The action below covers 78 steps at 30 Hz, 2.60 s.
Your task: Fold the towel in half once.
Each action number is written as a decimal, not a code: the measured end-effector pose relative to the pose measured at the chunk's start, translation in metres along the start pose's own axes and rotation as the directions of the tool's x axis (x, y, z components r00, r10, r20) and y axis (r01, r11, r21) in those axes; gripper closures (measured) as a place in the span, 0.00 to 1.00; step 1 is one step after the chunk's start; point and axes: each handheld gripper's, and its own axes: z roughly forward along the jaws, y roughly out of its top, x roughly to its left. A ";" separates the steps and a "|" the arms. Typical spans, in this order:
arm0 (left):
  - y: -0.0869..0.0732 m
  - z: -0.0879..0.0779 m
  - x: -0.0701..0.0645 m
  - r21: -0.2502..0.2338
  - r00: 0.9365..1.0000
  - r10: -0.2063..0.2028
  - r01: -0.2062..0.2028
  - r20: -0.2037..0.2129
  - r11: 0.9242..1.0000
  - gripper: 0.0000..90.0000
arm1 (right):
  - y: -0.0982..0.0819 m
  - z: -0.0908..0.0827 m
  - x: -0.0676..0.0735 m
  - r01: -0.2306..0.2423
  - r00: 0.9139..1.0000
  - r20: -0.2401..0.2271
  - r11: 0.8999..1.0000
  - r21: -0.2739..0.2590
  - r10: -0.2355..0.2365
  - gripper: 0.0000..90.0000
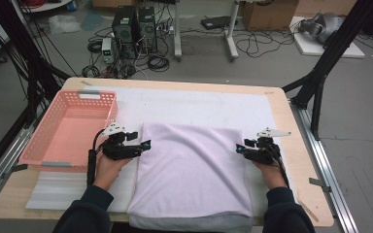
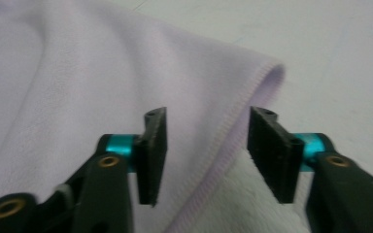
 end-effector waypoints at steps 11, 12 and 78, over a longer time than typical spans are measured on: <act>-0.004 0.004 0.003 0.053 1.000 -0.002 0.002 -0.015 0.999 0.31 | 0.001 0.013 -0.006 0.031 0.998 0.059 0.998 0.053 -0.034 0.95; -0.004 0.004 0.003 0.055 1.000 -0.002 0.003 -0.017 0.998 0.31 | 0.001 0.011 -0.007 0.021 0.996 0.090 0.998 0.054 -0.026 0.96; 0.083 0.096 0.081 0.010 0.972 -0.027 0.030 -0.232 0.999 0.97 | 0.092 0.067 -0.059 0.083 0.954 0.296 0.993 -0.084 -0.055 0.97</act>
